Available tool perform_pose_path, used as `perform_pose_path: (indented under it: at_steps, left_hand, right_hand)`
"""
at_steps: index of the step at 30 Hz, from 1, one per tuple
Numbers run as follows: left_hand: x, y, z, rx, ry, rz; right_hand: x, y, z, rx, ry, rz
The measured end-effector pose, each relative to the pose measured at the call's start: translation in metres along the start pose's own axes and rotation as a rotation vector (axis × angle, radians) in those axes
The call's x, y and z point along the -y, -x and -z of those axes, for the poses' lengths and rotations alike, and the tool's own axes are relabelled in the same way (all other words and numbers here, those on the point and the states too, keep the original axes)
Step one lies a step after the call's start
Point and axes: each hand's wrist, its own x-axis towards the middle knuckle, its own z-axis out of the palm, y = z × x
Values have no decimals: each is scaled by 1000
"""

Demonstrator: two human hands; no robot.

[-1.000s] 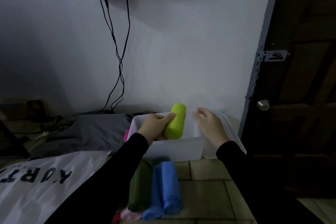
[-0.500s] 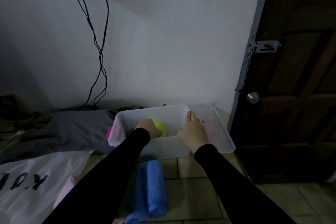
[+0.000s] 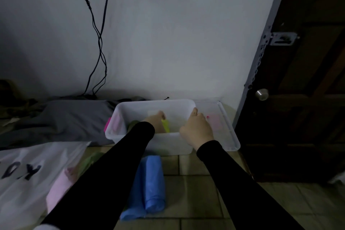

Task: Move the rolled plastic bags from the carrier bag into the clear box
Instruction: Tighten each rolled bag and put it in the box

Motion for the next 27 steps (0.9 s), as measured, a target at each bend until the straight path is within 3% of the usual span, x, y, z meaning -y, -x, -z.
perform_pose_path:
  at_steps: [3, 12, 20, 24, 27]
  left_hand:
    - [-2, -2, -1, 16, -18, -87]
    - [4, -11, -8, -25, 62, 24]
    - [-7, 5, 5, -27, -43, -40]
    - [-13, 42, 28, -226, -112, -128]
    - [-12, 88, 28, -434, -117, -264]
  right_hand:
    - [1, 0, 0, -5, -2, -11]
    - [-1, 3, 0, -13, -7, -12]
    - [-2, -1, -2, -24, -43, -20]
    - [-9, -1, -1, -21, -105, 63]
    - [-11, 23, -2, -346, -201, 380]
